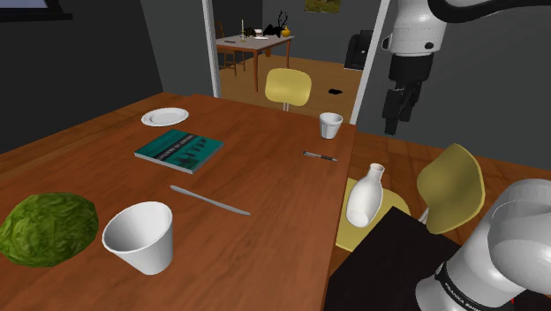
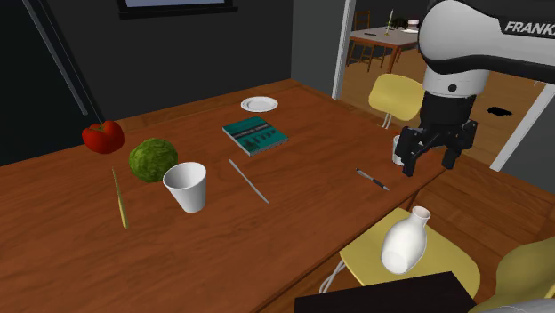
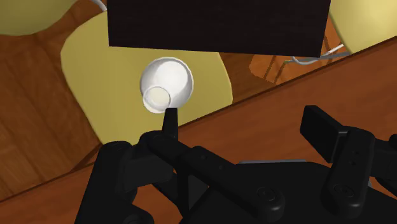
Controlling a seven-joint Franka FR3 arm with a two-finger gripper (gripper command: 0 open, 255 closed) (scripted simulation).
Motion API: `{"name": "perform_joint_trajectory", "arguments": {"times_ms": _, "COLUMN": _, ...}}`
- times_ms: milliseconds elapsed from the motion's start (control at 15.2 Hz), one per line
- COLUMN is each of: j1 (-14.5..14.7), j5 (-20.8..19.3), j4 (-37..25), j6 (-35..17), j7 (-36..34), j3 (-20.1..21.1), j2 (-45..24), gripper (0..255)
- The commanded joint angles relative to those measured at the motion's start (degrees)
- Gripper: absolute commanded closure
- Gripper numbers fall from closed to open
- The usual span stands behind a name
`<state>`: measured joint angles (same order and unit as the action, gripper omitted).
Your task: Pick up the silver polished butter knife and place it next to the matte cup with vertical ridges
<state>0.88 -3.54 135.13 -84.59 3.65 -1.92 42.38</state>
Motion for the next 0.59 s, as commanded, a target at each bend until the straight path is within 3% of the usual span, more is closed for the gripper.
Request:
{"name": "perform_joint_trajectory", "arguments": {"times_ms": 0, "j1": 0.00, "j5": 0.00, "j4": 0.00, "j6": 0.00, "j7": 0.00, "j3": 0.00, "j2": 0.00, "gripper": 0}}
{"name": "perform_joint_trajectory", "arguments": {"times_ms": 528, "j1": 3.67, "j5": 3.57, "j4": -1.24, "j6": -12.09, "j7": -2.63, "j3": 4.53, "j2": -11.24, "gripper": 0}}
